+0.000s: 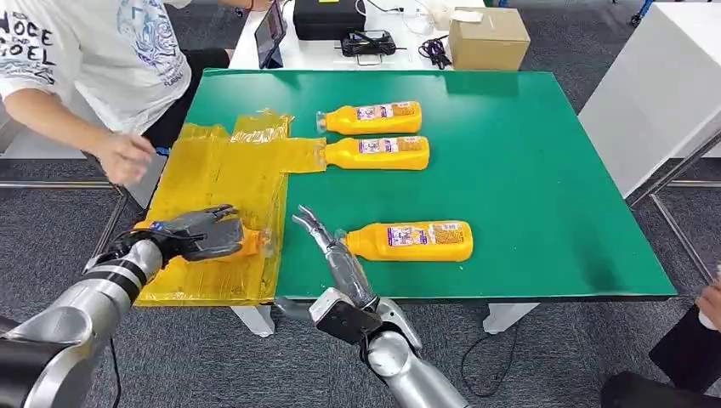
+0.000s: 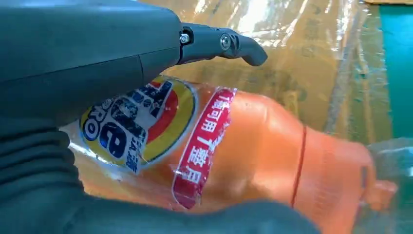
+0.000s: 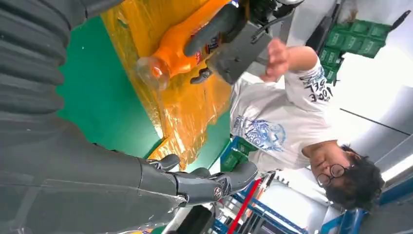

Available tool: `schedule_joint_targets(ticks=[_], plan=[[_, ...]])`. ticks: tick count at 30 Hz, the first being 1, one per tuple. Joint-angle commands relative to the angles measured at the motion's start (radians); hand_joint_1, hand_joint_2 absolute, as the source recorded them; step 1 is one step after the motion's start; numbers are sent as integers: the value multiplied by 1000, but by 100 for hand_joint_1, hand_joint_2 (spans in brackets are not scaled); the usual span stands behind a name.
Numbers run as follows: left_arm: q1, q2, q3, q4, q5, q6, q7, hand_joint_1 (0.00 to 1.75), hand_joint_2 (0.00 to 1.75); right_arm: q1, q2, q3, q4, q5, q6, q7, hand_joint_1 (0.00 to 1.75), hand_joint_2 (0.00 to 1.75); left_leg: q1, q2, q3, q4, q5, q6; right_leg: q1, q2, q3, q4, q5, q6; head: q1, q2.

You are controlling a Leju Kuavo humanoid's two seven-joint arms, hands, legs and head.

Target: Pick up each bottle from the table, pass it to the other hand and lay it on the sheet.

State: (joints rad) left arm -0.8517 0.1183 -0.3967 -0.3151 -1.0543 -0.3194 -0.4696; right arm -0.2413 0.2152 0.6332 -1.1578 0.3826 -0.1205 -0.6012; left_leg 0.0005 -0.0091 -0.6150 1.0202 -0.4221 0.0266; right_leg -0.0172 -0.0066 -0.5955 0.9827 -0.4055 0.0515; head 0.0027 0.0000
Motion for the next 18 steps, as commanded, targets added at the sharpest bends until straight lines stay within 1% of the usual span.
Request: schedule_joint_targets(ticks=[1, 2, 3, 4, 5, 6, 7, 8, 9, 10, 12, 13, 14, 15, 16, 17, 18], plan=[[55, -35, 149, -15, 173, 20, -89, 0, 0, -55, -5, 23, 92, -11, -3, -10, 0, 175, 0, 5, 5, -2, -1, -1, 0, 4, 3, -2, 0, -2, 0, 0], [68, -72, 196, -35, 220, 111, -90, 0, 0, -47, -5, 19, 83, -7, -14, -3, 0, 175, 0, 3, 5, -2, -1, -1, 0, 2, 4, -2, 0, -2, 0, 0], [74, -105, 208, -51, 226, 202, -84, 0, 0, -38, -7, 15, 73, -3, -18, 3, 0, 175, 0, 3, 6, -3, -1, -1, 1, 3, 5, -3, 0, -2, 0, 0], [86, -140, 223, -89, 224, 436, -81, 0, 0, -31, -9, 12, 64, 4, -20, 13, 0, 175, 1, 3, 6, -3, -1, -2, 1, 2, 6, -3, 0, -3, 0, 0], [88, -175, 210, -116, 175, 694, -58, 0, 0, -20, -10, 9, 45, 14, -20, 24, 0, 175, 0, -4, 2, -1, 0, 0, 0, -4, 3, -2, -1, -1, 0, 0], [93, -184, 188, -143, 119, 877, -46, 0, 0, -20, -10, 15, 41, 16, -13, 27, 0, 175, 1, -6, 3, -1, 0, -1, 1, -7, 5, -2, -2, -1, 0, 0], [98, -199, 223, -166, 141, 966, -56, 0, 0, -21, -5, 17, 44, 18, -9, 29, 0, 175, 0, -5, 1, 0, 0, -1, 1, -5, 1, -2, -1, -1, 0, 0], [137, -193, 271, -309, 11, 1018, -31, 0, 0, -25, -2, 24, 50, 20, -5, 31, 0, 175, 0, -4, 0, 0, 0, 0, 0, -4, -1, -1, -1, -1, 0, 0], [164, -204, 308, -368, -35, 1018, -21, 0, 0, -27, 0, 27, 55, 21, -5, 32, 0, 175, 1, -6, 2, 1, -2, -1, 2, -6, 3, -1, -3, -3, 1, 0], [164, -204, 308, -368, -35, 1018, -21, 0, 0, -27, 0, 27, 55, 21, -5, 32, 0, 175, 1, -2, -1, 1, -1, -1, 1, -2, 0, -1, -1, -1, 0, 0], [164, -204, 308, -368, -35, 1018, -21, 0, 0, -27, 0, 27, 55, 21, -5, 32, 0, 175, 0, 0, -1, 0, -1, -1, 0, 0, -1, -1, -1, -1, 1, 0], [191, -215, 376, -433, -84, 1018, -46, 0, 0, -29, 2, 26, 61, 22, -10, 32, 0, 175, 0, 2, 1, 0, -2, -1, 1, 1, 1, -1, -2, -2, 1, 0], [226, -278, 529, -540, -193, 1018, -130, 0, 0, -29, -1, 27, 62, 23, -19, 30, 0, 175, 1, 2, 2, 0, -3, -2, 1, 2, 2, -1, -2, -3, 0, 0], [240, -327, 622, -599, -241, 1018, -192, 0, 0, -27, -5, 25, 59, 23, -27, 30, 0, 175, 0, 0, 1, 0, -2, -2, 1, 0, 1, -1, -2, -2, 1, 0], [264, -363, 669, -714, -275, 1018, -229, 0, 0, -26, -10, 24, 55, 27, -36, 31, 0, 175, 1, 1, 0, 0, -2, -2, 1, 0, 0, -1, -1, -2, 0, 0], [295, -383, 667, -836, -278, 1018, -229, 0, 0, -23, -19, 16, 48, 27, -47, 32, 0, 175, 0, 0, -3, 1, -1, -1, 0, -1, -3, -1, 0, -1, 1, 0], [314, -390, 663, -926, -284, 1018, -229, 0, 0, -22, -24, 12, 43, 28, -51, 32, 0, 175, 1, 0, -2, 1, -2, -1, 1, 0, -2, 0, -1, -2, 0, 0]])
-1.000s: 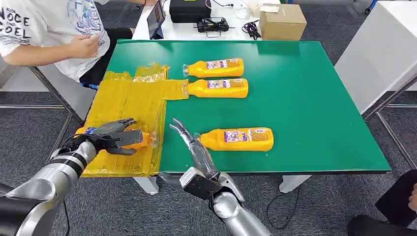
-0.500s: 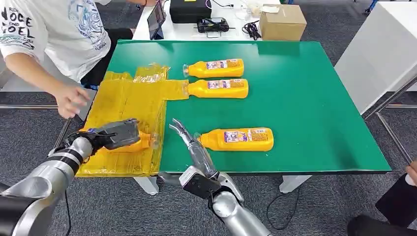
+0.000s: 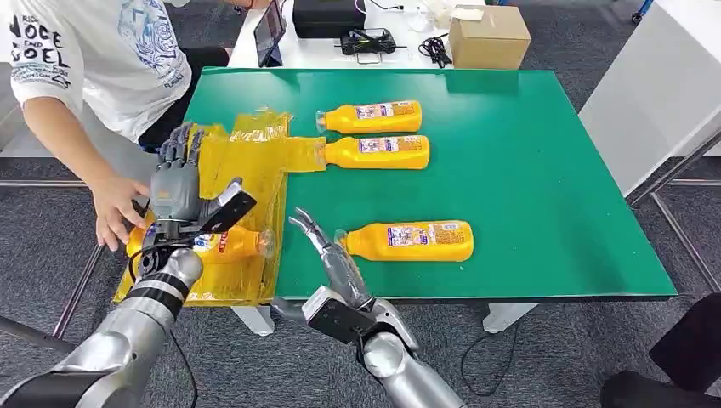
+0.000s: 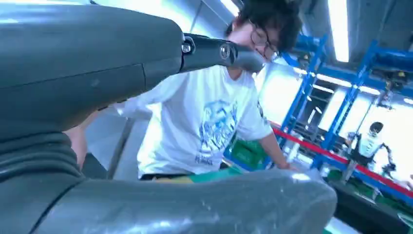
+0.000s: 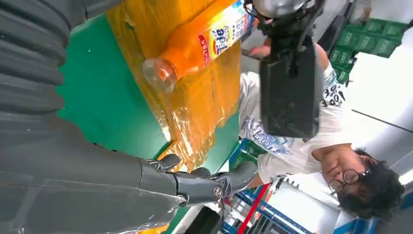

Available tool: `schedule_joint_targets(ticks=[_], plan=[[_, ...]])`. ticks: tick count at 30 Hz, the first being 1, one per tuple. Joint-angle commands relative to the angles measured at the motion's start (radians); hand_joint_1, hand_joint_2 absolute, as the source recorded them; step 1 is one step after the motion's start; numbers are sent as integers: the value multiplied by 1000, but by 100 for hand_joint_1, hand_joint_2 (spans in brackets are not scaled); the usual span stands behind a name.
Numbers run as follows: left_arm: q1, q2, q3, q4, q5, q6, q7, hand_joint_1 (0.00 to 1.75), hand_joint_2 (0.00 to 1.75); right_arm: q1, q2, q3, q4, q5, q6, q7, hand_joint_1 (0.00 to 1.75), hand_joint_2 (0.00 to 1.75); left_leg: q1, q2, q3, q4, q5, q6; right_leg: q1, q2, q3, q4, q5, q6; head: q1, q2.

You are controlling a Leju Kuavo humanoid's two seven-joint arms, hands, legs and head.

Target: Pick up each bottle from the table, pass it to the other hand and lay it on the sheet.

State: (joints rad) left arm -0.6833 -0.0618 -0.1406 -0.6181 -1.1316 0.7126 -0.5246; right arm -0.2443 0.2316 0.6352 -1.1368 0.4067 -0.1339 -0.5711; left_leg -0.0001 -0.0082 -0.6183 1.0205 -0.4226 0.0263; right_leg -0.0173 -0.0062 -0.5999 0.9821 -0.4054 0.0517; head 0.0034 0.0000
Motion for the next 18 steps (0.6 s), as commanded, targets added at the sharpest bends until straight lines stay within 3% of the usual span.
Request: schedule_joint_targets(ticks=[1, 2, 4, 7, 8, 9, 10, 11, 16, 18], plan=[[170, -210, 389, -752, -226, -14, -174, 0, 0, -16, -50, 2, 15, 6, -44, 4, 0, 175, 2, 0, 2, 3, -3, -1, 3, -1, 4, 1, -3, -3, 0, 0], [189, -200, 361, -879, -251, -14, -174, 0, 0, -13, -60, -9, 5, 10, -51, 5, 0, 175, 2, -1, -2, 2, -1, -1, 2, -1, -1, 0, -1, -1, -1, 0], [198, -208, 353, -913, -206, -14, -174, 0, 0, -4, -75, -27, -12, 23, -68, 11, 0, 175, 2, 1, -3, 2, -1, 0, 2, 1, -3, 0, 0, -1, 0, 0], [195, -248, 329, -661, 150, -14, -174, 0, 0, 16, -117, -76, -46, 89, -136, 58, 0, 175, 3, 8, 3, 2, -5, -1, 2, 7, 2, 1, -2, -3, 0, 0], [197, -248, 326, -618, 214, -14, -174, 0, 0, 20, -125, -87, -53, 97, -139, 61, 0, 0, 3, 9, 6, 2, -6, -2, 3, 8, 4, 0, -3, -3, 0, 0], [179, -235, 295, -398, 591, -249, -128, 0, 0, 28, -164, -121, -77, 186, -208, 142, 0, 0, 2, 3, 9, -2, -4, -2, 2, 3, 9, -3, -3, -3, 0, 0], [198, -206, 234, -370, 664, -212, -148, 0, 0, 34, -187, -155, -103, 184, -182, 139, 0, 0, 1, -2, 9, -5, -2, -2, 1, -2, 10, -5, -3, -3, -1, 0], [213, -192, 205, -345, 737, -294, -102, 0, 0, 26, -206, -179, -108, 213, -189, 166, 0, 0, 0, -8, 8, -6, 1, -1, 0, -7, 10, -6, -2, -2, 0, 0], [251, -172, 167, -315, 832, -315, -112, 0, 0, 23, -224, -241, -121, 237, -165, 169, 0, 0, -1, 0, 5, -2, -1, -2, -1, 1, 5, -3, -1, -1, -1, 0], [258, -169, 159, -307, 885, -383, -57, 0, 0, 7, -240, -248, -110, 296, -193, 205, 0, 0, -1, 2, 3, -1, -2, -2, 0, 2, 2, -2, 0, -1, -1, 0]])
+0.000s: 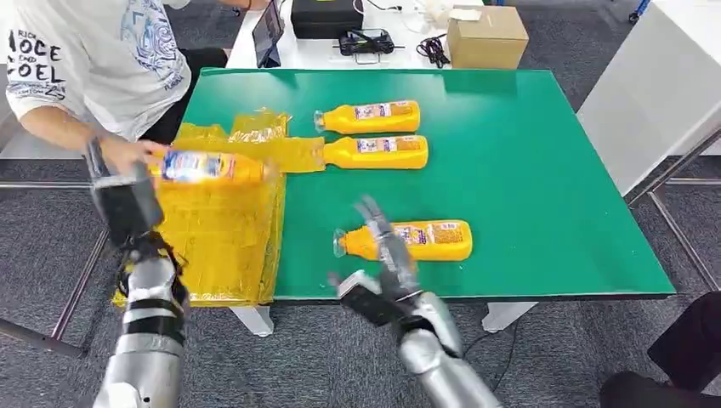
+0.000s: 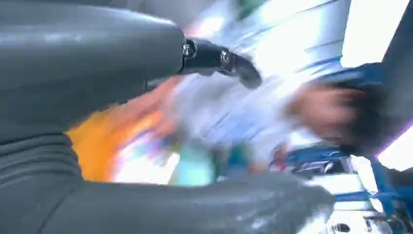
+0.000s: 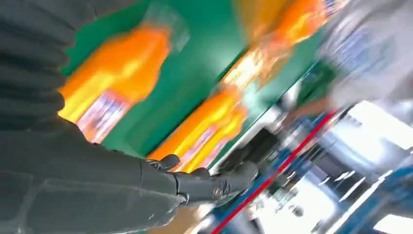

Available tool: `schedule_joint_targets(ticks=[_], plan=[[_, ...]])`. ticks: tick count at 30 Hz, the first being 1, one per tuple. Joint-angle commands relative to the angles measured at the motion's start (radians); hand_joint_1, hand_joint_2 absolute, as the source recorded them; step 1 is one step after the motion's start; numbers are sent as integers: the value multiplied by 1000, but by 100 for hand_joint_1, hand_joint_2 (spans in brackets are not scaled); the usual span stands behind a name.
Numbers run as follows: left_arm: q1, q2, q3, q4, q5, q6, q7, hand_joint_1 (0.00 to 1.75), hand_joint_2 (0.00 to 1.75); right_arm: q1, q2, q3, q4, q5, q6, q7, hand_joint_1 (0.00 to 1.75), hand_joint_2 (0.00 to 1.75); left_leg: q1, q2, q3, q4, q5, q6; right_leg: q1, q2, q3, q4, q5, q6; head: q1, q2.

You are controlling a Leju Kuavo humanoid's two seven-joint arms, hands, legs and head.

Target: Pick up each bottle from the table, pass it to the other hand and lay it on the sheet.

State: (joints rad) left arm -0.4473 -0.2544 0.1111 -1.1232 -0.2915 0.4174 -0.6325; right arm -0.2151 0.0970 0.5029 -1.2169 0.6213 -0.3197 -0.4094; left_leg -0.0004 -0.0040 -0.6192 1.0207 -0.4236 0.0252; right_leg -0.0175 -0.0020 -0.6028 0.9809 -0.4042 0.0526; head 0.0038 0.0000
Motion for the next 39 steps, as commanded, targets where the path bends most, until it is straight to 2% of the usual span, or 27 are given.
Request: schedule_joint_targets(ticks=[1, 3, 4, 5, 6, 10, 11, 17, 20, 24, 28, 35, 39], plan=[[36, 26, -97, 203, 65, -115, 64, 0, 0, -45, -132, -128, -21, 104, -11, 65, 0, 175, 0, -1, 6, -1, -2, -1, 1, -1, 7, -1, -2, -2, -1, 0], [56, 29, -100, 210, 111, -163, 75, 0, 0, -93, -176, -151, 11, 136, 16, 102, 0, 175, -1, -2, 2, -1, 0, 0, 0, -2, 3, -1, -1, -1, -1, 0], [65, 32, -105, 209, 127, -172, 73, 0, 0, -125, -198, -164, 42, 147, 48, 117, 0, 175, -1, -2, 6, -2, -1, -1, -1, -1, 7, -2, -2, -1, -1, 0], [68, 34, -109, 206, 133, -177, 73, 0, 0, -136, -202, -175, 55, 147, 54, 116, 0, 175, -1, -1, 4, -1, -1, 0, -1, 0, 5, -1, -1, -1, -1, 0], [74, 41, -121, 198, 139, -186, 73, 0, 0, -162, -214, -182, 85, 161, 74, 118, 0, 175, 0, -1, 9, -2, -3, -2, 1, 0, 10, -2, -2, -3, -1, 0], [76, 45, -150, 184, 115, -165, 72, 0, 0, -250, -235, -159, 183, 195, 143, 137, 0, 175, -1, 1, 1, 0, -1, 0, -1, 1, 2, 0, 0, -1, -1, 0], [75, 45, -157, 184, 113, -169, 72, 0, 175, -285, -228, -141, 225, 198, 160, 135, 0, 175, -1, 2, 3, 0, -1, -1, 0, 3, 4, 0, 0, -2, -1, 0], [49, 27, -211, 244, 72, -173, 64, 0, 175, -419, -188, -71, 389, 170, 264, 112, 0, 175, -1, 3, 3, 0, -1, -1, 0, 4, 3, 1, 0, -2, -1, 0], [32, 24, -248, 276, 36, -156, 50, 0, 175, -509, -153, -42, 540, 116, 319, 88, 0, 175, -1, 4, 3, 0, -1, 0, 0, 5, 3, 1, 0, -1, -1, 0], [28, 24, -253, 278, 35, -158, 50, 0, 175, -532, -141, -32, 582, 90, 357, 73, 0, 175, 0, 2, 2, 0, -1, 0, 0, 2, 3, 1, 0, -1, -1, 0], [-8, 27, -270, 325, 13, -143, 40, 0, 175, -599, -118, 8, 683, -13, 522, -4, 0, 175, 0, 2, 3, 0, -1, -1, 0, 3, 3, 1, -1, -1, -1, 0], [-23, 27, -268, 353, 15, -142, 36, 0, 175, -616, -106, 29, 707, -29, 534, -14, 0, 175, -1, 0, 1, 0, 0, 0, 0, 1, 2, 1, -1, -1, -1, 0], [-48, 27, -287, 394, -8, -126, 25, 0, 175, -641, -94, 71, 728, -98, 660, -72, 0, 175, -1, -1, 0, 0, 0, 0, 0, 0, 1, 1, 0, 0, -1, 0]])
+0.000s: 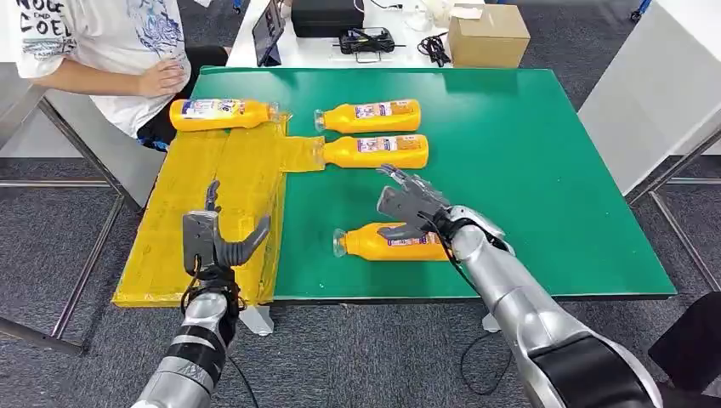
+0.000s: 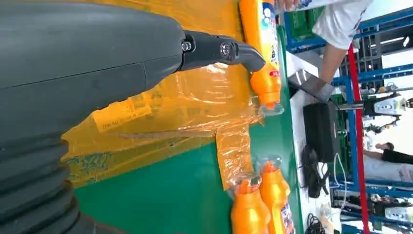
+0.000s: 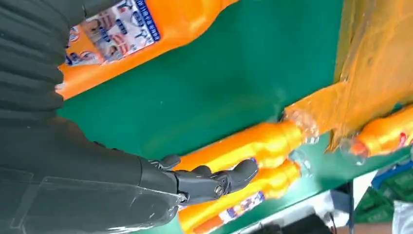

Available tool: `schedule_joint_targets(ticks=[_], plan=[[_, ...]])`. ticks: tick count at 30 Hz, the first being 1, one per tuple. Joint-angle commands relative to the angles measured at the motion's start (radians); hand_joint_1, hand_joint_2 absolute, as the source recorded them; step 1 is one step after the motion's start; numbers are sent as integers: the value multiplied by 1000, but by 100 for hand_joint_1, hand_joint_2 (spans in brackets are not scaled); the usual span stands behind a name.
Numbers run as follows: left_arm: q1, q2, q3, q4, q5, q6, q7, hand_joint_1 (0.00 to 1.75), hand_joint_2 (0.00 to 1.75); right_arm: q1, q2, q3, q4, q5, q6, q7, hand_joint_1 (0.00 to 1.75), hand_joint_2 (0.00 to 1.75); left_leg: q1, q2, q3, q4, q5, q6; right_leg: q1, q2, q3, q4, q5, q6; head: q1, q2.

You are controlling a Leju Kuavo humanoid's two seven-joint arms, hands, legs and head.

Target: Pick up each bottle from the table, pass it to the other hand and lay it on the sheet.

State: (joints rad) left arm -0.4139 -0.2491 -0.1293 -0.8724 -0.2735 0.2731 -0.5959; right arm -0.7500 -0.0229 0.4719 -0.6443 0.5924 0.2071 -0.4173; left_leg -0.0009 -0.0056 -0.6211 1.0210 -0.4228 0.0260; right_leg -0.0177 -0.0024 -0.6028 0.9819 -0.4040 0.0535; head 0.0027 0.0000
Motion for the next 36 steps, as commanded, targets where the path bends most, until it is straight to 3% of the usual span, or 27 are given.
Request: schedule_joint_targets(ticks=[1, 6, 12, 14, 22, 28, 36], plan=[[-88, 21, -53, 152, -38, 31, -17, 0, 175, -115, 23, 118, 156, -76, 161, -77, 0, 175, 0, 1, 3, 1, -2, -1, 1, 1, 3, 1, -1, -2, 0, 0], [-104, 19, -54, 175, -43, 33, -19, 0, 175, -138, -30, 189, 127, -110, 239, -88, 0, 175, 0, 0, 1, 0, -1, -1, 0, 0, 1, 1, -1, -1, 0, 0], [-98, 19, -54, 166, -34, 27, -14, 0, 175, -171, -190, 333, 6, -215, 331, -40, 0, 175, 0, -2, 0, 1, 0, 0, 0, -2, 1, 1, -1, -1, 0, 0], [-98, 19, -54, 166, -34, 27, -14, 0, 175, -172, -192, 335, 3, -218, 332, -38, 0, 175, 0, -2, 3, 3, -2, -1, 0, -2, 4, 2, -3, -2, 0, 0], [-90, 16, -67, 159, -7, 19, -9, 0, 175, -226, -375, 557, -166, -365, 353, 100, 0, 175, -2, -3, 0, 2, -1, -1, -2, -3, 1, 2, -1, -1, 0, 0], [-76, 20, -69, 144, 1, 16, -5, 0, 175, -241, -430, 621, -214, -407, 326, 147, 0, 175, -2, -2, 1, 2, -1, 0, -2, -2, 2, 1, -1, -1, 0, 0], [-84, 5, -83, 160, -2, 4, -1, 0, 175, -178, -383, 662, -187, -412, 294, 149, 0, 175, -1, -2, 4, 1, -2, -1, -1, -2, 4, 0, -1, -2, -1, 0]])
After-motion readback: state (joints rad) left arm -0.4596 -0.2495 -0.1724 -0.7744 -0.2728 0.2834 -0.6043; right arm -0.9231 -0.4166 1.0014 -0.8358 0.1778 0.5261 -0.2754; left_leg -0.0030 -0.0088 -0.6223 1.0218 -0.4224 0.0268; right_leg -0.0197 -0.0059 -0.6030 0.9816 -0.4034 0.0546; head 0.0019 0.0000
